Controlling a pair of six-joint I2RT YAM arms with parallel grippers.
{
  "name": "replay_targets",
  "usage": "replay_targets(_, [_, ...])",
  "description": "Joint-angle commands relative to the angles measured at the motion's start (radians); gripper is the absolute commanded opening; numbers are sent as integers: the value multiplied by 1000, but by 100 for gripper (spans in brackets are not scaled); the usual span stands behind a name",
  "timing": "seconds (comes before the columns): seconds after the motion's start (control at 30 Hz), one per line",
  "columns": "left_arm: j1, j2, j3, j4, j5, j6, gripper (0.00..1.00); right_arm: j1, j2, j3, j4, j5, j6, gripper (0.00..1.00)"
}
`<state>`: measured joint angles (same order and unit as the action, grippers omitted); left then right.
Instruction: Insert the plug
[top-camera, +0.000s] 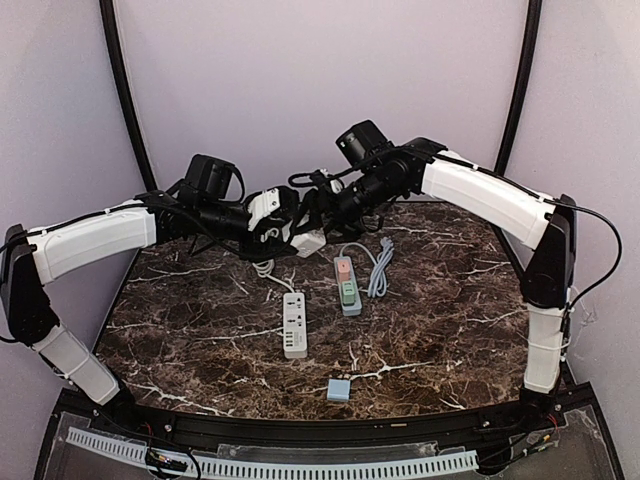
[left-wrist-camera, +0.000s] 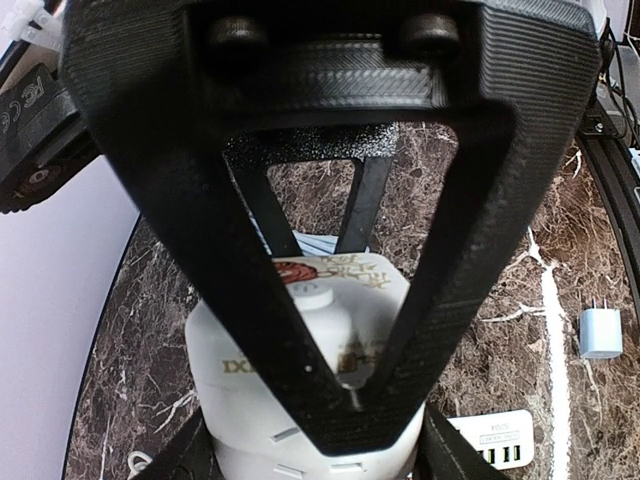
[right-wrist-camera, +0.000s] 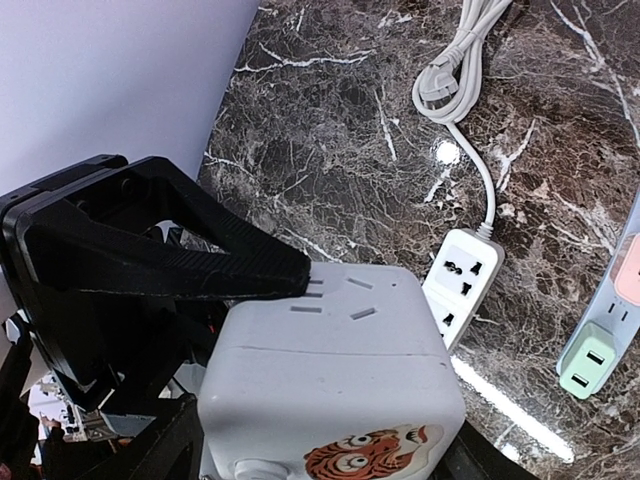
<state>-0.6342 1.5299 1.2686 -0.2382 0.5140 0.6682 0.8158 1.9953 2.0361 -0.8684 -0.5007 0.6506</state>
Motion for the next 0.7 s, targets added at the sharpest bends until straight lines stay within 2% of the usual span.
replay_targets(0.0, [-12,1,17,7,12,-14,1,23,23,22,5,-13,-12,72])
replay_targets(0.2, [-20,1,15,7,6,-9,1,25,31,25,-2,-20,-17,61])
replay_targets(0.23, [-20,1,15,7,6,-8,1,25,33,26,-3,-21,-20,55])
replay_targets(0.33, [-24,-1,12,8,2,-6,3,26,37,32,-8,-25,-27,29])
replay_targets(0.37, [-24,-3,10,8,1,-7,18,26,37,34,-11,-24,-27,22])
replay_targets(0.4, [-24,-7,8,9,-6,-9,28,26,37,35,-13,-23,-29,16])
replay_targets(0.43, [-25,-17,-6,12,-9,-10,46,25,36,36,-14,-20,-30,11])
replay_targets(0.47, [-25,-26,-16,27,-19,-12,53,26,34,36,-16,-15,-32,8])
replay_targets(0.5, [-25,-47,-46,41,-25,-13,65,26,33,35,-19,-11,-33,5])
replay_targets(0.53, [-25,-60,-64,76,-44,-24,70,26,32,34,-22,-5,-34,3])
replay_targets(0.63, [-24,-123,-140,127,-94,-47,94,26,30,31,-40,18,-33,0])
replay_targets(0.67, [-22,-134,-151,131,-115,-49,96,26,30,30,-46,26,-31,0])
